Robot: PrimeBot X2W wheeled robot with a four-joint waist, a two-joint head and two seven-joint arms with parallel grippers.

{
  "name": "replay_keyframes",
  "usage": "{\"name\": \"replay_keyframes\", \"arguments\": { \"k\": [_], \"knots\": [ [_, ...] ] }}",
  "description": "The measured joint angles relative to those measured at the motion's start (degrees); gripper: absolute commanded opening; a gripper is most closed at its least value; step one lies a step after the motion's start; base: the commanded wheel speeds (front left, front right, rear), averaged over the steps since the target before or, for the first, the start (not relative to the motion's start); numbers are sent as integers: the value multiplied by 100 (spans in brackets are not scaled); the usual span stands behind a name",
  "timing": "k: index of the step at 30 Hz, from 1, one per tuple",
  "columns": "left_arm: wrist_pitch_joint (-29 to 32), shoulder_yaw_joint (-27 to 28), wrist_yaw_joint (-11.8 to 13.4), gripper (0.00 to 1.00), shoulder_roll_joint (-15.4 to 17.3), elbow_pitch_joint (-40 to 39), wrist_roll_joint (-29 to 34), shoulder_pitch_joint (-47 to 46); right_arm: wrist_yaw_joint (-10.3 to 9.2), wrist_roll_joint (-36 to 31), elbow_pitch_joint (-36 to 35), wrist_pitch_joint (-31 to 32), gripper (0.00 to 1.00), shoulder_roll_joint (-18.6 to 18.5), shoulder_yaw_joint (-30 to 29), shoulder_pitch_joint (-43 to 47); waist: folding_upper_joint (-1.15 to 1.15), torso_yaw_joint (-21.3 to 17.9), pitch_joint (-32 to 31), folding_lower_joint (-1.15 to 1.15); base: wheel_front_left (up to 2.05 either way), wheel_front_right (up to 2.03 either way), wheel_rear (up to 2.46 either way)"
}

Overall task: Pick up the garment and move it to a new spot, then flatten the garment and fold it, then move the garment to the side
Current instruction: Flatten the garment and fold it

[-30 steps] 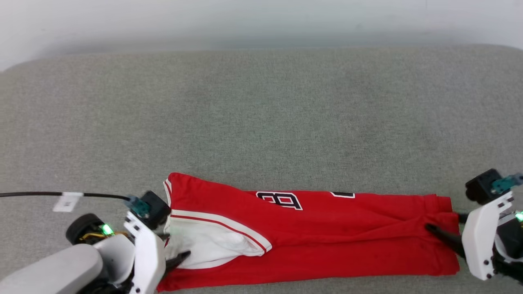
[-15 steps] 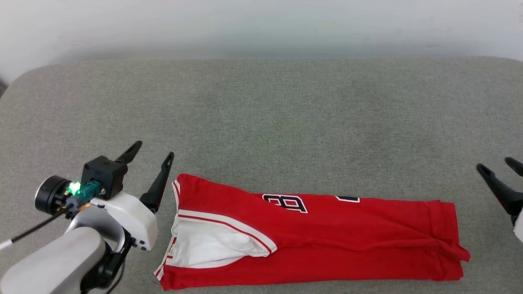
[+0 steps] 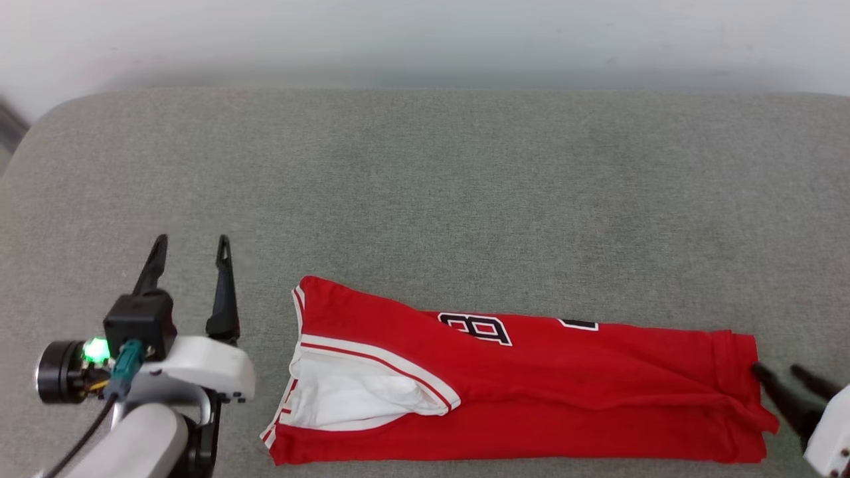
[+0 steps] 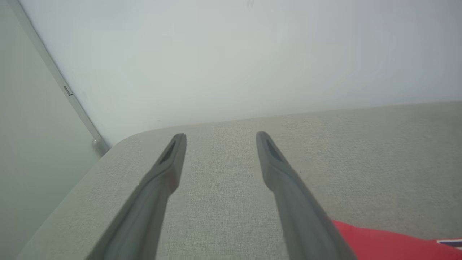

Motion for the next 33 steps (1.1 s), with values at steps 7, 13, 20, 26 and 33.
{"name": "replay_keyframes", "arguments": {
  "k": [7, 13, 20, 26, 33],
  "knots": [
    [0, 1123, -156, 100, -670, -157, 932, 914, 0, 311, -93, 433, 100, 232, 211, 366, 0, 111, 18, 0, 0, 0, 0],
    [-1, 1790, -415, 100, -1287, -227, 1667, 1421, -3, 508, -198, 626, 100, 400, 442, 393, 0, 182, 45, 0, 0, 0, 0],
    [0, 2229, -720, 100, -1944, -249, 2447, 1763, -1, 359, 80, 636, 18, 498, 592, 169, 0, 231, 52, 0, 0, 0, 0],
    [-8, 2442, -1006, 100, -2361, -203, 2855, 2006, 3, 168, 365, 559, 0, 450, 595, -67, 0, 253, -54, 0, 0, 0, 0],
    [-8, 2662, -1269, 100, -2636, -202, 3175, 2282, 3, 199, 434, 580, 0, 96, 370, -74, 0, 223, -290, 0, 0, 0, 0]
  ]
}}
